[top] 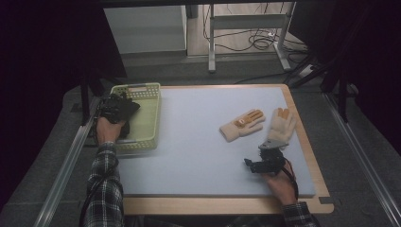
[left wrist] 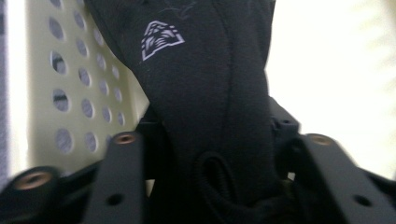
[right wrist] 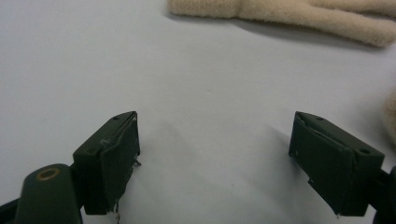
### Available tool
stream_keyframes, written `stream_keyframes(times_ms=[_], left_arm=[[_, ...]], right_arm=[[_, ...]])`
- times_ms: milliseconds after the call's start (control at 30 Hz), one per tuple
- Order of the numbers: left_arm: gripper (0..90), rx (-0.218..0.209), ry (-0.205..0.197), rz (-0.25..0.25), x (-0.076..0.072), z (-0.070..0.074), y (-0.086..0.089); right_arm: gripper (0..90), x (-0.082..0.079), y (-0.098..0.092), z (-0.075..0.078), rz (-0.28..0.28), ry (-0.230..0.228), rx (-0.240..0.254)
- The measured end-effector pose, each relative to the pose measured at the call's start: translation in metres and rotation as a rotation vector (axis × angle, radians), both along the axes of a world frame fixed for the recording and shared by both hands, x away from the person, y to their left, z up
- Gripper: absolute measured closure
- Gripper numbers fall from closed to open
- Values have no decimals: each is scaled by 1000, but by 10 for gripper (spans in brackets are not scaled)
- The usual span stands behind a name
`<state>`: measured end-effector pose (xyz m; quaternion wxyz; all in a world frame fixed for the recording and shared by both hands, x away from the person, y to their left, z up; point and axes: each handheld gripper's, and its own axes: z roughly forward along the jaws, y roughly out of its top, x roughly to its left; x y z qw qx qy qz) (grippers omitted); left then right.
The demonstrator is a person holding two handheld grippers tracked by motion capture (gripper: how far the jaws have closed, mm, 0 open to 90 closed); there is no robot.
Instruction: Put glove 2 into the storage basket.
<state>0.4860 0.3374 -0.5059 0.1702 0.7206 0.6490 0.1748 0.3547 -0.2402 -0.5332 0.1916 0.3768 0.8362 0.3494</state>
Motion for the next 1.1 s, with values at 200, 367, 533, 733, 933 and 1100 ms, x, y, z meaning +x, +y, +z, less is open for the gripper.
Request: stream_keyframes(times_ms=[200,367,533,733,933,1100], left_arm=[[187,-18,-24,-35,-3,7,-1],[103,-39,-75,-31,-11,20,6],[88,-109,-124,-33,-22,29,15],[64,-150,-163,-59,-32,32,17],[45,-194,-215,-95,-42,37,13],[27,-196,-247,-140,-55,43,5]], right_arm=[[160,0,0,0,0,0,0],[160,0,0,0,0,0,0],[159,0,0,0,0,0,0],[160,0,0,0,0,0,-1],[159,0,0,0,-1,0,-1],[159,0,0,0,-1,0,-2]])
